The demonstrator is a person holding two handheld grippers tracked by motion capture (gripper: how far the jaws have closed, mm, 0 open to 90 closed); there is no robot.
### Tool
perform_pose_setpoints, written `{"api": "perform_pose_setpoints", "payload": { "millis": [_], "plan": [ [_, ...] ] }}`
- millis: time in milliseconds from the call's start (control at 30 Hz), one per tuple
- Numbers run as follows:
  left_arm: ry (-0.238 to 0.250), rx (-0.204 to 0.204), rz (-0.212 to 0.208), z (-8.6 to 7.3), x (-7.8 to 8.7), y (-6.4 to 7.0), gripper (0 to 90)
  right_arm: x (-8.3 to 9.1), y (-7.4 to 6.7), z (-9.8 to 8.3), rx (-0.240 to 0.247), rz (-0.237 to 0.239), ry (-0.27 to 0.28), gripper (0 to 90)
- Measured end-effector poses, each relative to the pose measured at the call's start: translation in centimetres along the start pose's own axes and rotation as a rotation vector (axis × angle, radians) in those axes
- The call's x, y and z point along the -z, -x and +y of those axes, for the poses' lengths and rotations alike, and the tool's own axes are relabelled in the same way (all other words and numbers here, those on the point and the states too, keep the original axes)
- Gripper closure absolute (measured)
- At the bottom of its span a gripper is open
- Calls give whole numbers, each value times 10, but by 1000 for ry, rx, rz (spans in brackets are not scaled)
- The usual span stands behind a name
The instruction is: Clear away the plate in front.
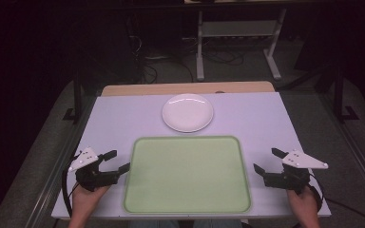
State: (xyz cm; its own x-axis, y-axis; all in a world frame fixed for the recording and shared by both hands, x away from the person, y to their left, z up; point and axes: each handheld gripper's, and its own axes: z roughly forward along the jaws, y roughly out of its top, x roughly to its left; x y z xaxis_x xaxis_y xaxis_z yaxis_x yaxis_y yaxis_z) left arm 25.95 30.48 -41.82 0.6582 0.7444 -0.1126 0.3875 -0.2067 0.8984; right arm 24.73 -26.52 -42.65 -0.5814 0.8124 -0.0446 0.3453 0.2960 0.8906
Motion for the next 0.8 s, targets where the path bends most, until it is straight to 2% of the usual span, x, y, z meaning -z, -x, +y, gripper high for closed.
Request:
{"api": "perform_pose_setpoints", "payload": {
  "millis": [167,500,800],
  "plan": [
    [-10,-8,5,-1,0,0,233,0,0,0,1,1,2,133],
    [-2,41,-6,-2,0,-3,230,2,0,1,-2,-1,9,134],
    [3,57,-13,-1,-2,-1,224,3,1,1,-9,-9,15,133]
  ]
}}
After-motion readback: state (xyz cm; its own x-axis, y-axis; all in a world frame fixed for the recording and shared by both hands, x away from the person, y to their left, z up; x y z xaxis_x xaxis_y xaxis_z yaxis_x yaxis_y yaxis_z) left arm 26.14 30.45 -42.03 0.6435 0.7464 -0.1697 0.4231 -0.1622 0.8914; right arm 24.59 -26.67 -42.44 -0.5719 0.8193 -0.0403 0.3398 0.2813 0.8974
